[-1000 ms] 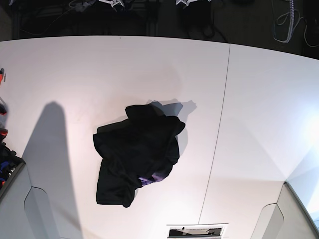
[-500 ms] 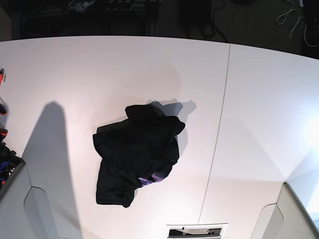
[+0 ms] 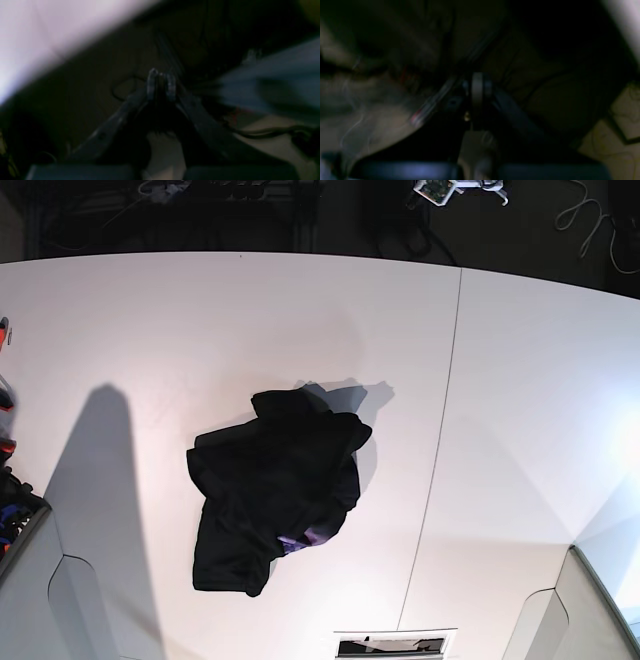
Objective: Layout the t-shirt on the table in an organized manner, then fold the t-shirt properly
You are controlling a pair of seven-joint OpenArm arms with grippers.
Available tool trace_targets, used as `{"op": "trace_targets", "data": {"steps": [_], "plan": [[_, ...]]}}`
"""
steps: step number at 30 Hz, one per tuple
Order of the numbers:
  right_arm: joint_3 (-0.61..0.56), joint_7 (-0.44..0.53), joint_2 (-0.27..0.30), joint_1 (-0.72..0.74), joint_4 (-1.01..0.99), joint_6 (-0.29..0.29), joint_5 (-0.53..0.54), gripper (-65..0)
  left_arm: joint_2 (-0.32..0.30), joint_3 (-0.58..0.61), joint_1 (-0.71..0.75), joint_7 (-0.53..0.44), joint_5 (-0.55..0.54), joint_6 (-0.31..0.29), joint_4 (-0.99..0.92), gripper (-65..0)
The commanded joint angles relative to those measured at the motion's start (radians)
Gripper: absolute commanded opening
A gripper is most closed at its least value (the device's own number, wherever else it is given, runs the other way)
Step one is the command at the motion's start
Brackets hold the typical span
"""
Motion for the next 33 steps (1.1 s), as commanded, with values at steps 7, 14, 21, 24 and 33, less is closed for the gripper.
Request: {"op": "trace_targets", "data": {"steps": [7,14,21,24,33], "plan": [[0.110,0.010,0.009,0.073,0.245,-0.148,0.124,-65.0,-0.002,-0.056,0.018,-0.035,0.003,0.006,0.163,-60.4],[0.122,-0.128,-0.006,0.415,0.252,-0.074,0.248,-65.0,-0.012,-0.055,-0.077,-0.045,0.002,0.006,0.151,-42.0],[0.121,-0.242,-0.124,0.735,0.080,0.107,0.344,-58.1,-0.018,-0.053,-0.353,-0.043,-0.092,0.005,-0.005,-36.0],[0.121,-0.243,-0.188,0.837,-0.062,0.123,0.344,-34.6,-0.018,-0.053,-0.501,-0.043,-0.114,0.005,-0.153,-36.0],[0.122,-0.262,-0.346,1.062,-0.354,0.121,0.344,-25.1,-0.012,0.009,-0.897,-0.011,-0.228,-0.029,-0.449,-32.7]]}}
